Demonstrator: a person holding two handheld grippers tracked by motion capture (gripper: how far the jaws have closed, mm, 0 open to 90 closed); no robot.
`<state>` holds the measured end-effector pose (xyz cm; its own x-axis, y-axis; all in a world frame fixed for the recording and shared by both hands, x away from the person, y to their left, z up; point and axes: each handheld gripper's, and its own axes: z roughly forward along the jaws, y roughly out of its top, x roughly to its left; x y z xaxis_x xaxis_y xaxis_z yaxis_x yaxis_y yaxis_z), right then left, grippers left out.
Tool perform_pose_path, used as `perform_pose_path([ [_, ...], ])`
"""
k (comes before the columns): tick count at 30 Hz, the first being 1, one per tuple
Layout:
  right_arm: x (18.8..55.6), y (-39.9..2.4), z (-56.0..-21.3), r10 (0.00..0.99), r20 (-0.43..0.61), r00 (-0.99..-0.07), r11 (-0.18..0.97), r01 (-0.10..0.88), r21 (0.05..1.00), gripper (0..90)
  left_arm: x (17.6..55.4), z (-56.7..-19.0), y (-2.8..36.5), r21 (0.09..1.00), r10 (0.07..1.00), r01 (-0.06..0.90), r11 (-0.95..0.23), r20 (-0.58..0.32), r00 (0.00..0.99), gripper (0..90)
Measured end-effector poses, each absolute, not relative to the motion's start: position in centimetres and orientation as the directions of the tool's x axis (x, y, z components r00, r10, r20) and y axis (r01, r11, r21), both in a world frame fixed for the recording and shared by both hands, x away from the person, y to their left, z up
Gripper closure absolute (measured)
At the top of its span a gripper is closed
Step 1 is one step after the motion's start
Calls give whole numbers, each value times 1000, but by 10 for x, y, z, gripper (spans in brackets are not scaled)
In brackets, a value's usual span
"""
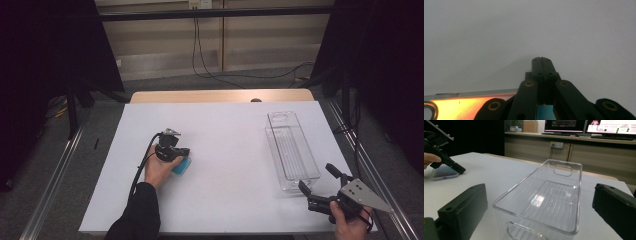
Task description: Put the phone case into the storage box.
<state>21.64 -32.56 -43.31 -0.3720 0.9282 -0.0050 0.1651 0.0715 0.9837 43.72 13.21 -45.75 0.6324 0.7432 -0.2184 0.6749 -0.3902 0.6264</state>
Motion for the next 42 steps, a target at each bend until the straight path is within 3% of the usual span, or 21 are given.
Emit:
perform_pose_path([
  [42, 216, -325, -433, 928, -4, -372, 69, 162, 984, 0, 424, -456, 131, 604, 743, 699, -382, -249, 621, 900],
])
